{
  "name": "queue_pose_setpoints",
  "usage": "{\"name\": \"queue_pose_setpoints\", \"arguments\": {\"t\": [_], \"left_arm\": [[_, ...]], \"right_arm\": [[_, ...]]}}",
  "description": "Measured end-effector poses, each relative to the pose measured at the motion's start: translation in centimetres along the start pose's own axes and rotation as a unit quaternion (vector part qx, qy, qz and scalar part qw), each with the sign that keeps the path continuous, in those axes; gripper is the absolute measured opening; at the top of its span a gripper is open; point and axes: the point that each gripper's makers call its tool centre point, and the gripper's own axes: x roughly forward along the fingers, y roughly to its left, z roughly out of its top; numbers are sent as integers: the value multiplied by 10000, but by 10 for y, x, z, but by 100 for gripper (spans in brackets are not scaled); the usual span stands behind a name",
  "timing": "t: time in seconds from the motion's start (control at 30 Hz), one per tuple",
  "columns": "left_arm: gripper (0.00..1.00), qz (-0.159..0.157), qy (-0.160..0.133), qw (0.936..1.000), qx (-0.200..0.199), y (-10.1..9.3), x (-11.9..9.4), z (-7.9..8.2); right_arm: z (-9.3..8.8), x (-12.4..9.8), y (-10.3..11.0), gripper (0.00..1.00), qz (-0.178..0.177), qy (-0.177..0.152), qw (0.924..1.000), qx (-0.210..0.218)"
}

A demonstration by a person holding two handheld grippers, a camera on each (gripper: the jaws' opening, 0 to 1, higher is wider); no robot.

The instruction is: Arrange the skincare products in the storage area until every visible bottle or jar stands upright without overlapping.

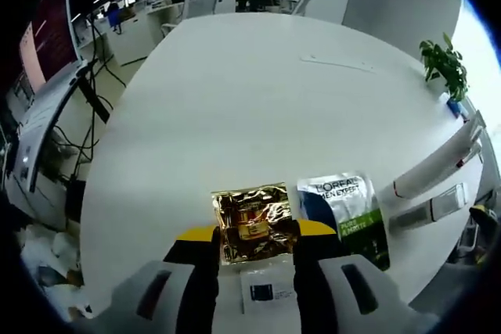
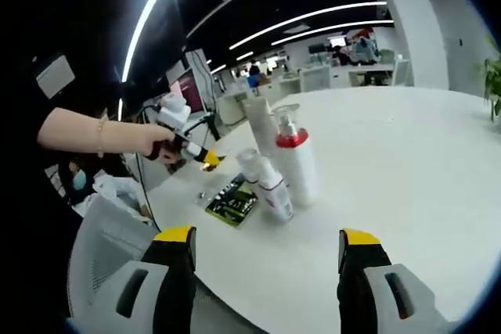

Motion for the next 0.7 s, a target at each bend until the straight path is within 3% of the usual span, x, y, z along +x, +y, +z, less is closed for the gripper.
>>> {"name": "queue_pose_setpoints", "arguments": {"t": [0.7], "left_arm": [[33, -72, 267, 9995, 132, -17, 21, -12]], "right_arm": [[-8, -2, 2, 76, -44, 140, 9999, -17]]}}
